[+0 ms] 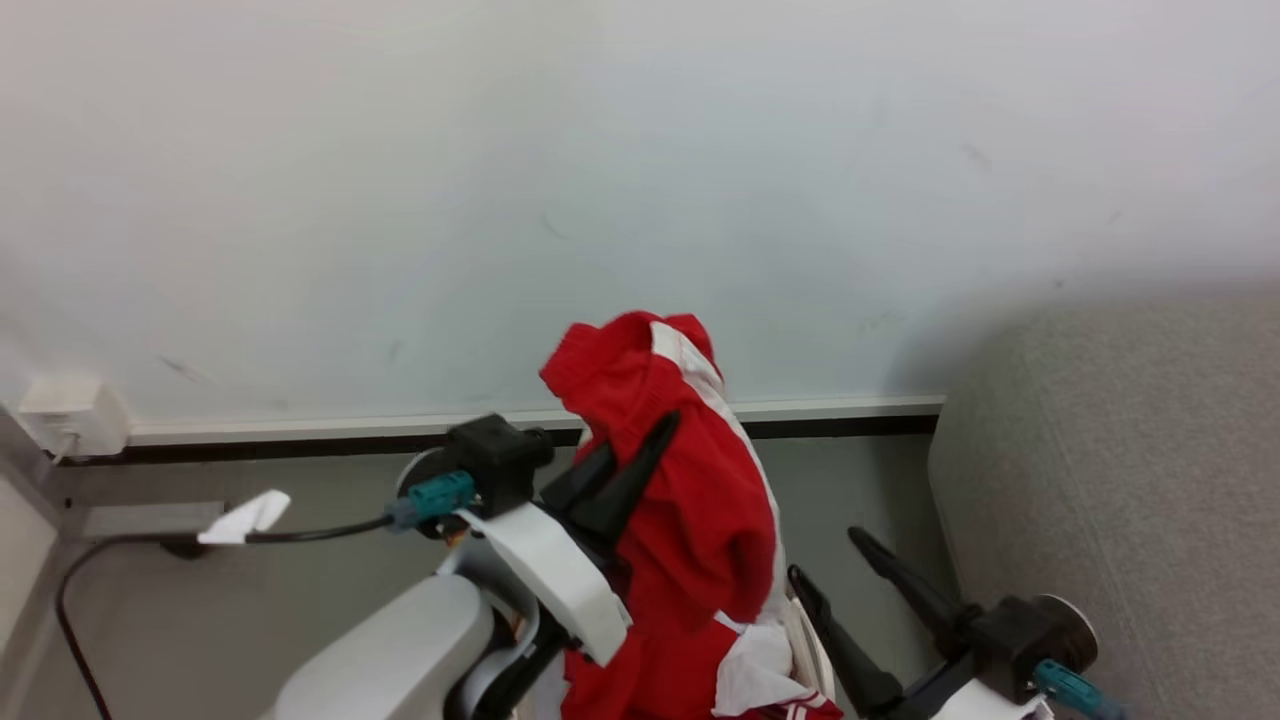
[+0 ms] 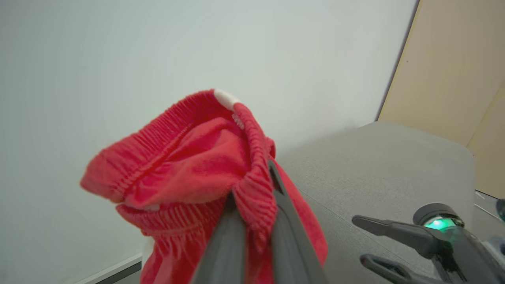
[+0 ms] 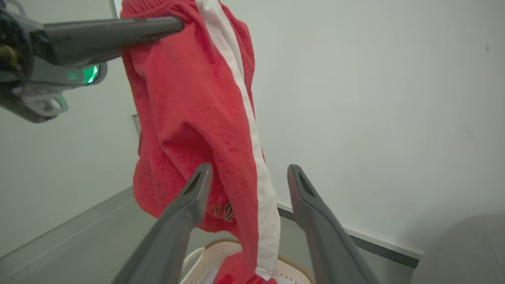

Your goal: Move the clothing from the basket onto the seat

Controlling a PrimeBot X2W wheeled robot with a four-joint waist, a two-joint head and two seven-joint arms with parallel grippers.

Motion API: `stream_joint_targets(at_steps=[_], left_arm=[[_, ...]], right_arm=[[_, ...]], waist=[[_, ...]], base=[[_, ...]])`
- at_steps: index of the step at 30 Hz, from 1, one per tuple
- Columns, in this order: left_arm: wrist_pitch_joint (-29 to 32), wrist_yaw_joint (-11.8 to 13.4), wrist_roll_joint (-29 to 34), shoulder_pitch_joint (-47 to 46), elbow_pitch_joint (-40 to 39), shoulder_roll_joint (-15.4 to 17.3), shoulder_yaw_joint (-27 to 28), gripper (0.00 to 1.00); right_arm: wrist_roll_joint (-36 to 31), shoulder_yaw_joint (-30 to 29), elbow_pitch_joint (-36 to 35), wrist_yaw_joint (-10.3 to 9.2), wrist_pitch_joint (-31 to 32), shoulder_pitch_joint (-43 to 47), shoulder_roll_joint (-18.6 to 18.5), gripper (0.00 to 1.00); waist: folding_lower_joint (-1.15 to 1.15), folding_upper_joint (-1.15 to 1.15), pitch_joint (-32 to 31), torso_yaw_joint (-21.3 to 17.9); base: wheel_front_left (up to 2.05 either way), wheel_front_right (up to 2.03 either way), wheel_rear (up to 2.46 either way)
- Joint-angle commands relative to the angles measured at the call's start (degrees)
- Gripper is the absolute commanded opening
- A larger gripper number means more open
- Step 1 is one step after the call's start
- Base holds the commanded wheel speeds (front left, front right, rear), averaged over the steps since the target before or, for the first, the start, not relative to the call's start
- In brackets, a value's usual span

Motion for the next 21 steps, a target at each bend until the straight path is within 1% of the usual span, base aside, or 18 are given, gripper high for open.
stream_joint_targets(at_steps=[1, 7, 12, 16, 17, 18, 19, 20, 21], left_arm=[[-0.24, -0.27, 0.63, 0.98, -0.22, -0.28, -0.31, 0.00], [0.73, -1.40, 0.83, 1.27, -0.97, -1.80, -2.58, 0.00], [1.97, -2.50, 0.64, 1.51, -1.67, -3.09, -4.59, 0.00], [2.68, -3.27, 0.83, 1.73, -1.90, -3.92, -6.18, 0.00], [2.78, -3.41, 0.93, 1.76, -1.91, -4.19, -6.61, 0.00], [2.85, -3.52, 0.98, 1.81, -1.87, -4.44, -6.90, 0.00], [2.90, -3.67, 0.96, 1.80, -1.81, -4.63, -7.12, 0.00], [2.94, -3.82, 0.89, 1.76, -1.71, -4.74, -7.22, 0.00], [2.98, -3.84, 0.78, 1.75, -1.56, -4.76, -7.26, 0.00]], right_arm=[[1.01, 1.52, 1.70, -0.12, 0.03, -1.51, -0.51, 1.00], [3.29, 8.44, 8.38, -0.12, 0.03, -6.74, -0.87, 1.00], [4.15, 11.44, 13.11, -0.12, 0.04, -10.31, 0.24, 1.00], [6.02, 16.19, 16.50, -0.12, 0.03, -13.10, 0.26, 1.00], [6.69, 17.51, 17.00, -0.12, 0.03, -13.79, 0.18, 0.98], [7.33, 18.37, 17.27, -0.12, 0.03, -14.41, 0.09, 0.49], [8.01, 19.13, 17.48, -0.12, 0.03, -14.92, 0.00, 0.06], [8.58, 19.91, 17.69, -0.12, 0.03, -15.31, -0.15, 0.00], [9.22, 20.31, 17.59, -0.12, 0.03, -15.71, -0.19, 0.00]], waist=[[0.00, 0.00, -0.57, 1.16], [0.00, 0.00, -1.73, 4.52], [0.00, 0.00, -2.47, 7.37], [0.00, 0.00, -2.72, 9.60], [0.00, 0.00, -2.73, 10.09], [0.00, 0.00, -2.76, 10.54], [0.00, 0.00, -2.75, 10.96], [0.00, 0.00, -2.71, 11.33], [0.00, 0.00, -2.67, 11.61]], base=[[0.00, 0.00, 0.00], [0.00, 0.00, 0.00], [0.00, 0.00, 0.00], [0.00, 0.00, 0.00], [0.00, 0.00, 0.00], [0.00, 0.00, 0.00], [0.00, 0.00, 0.00], [0.00, 0.00, 0.00], [0.00, 0.00, 0.00]])
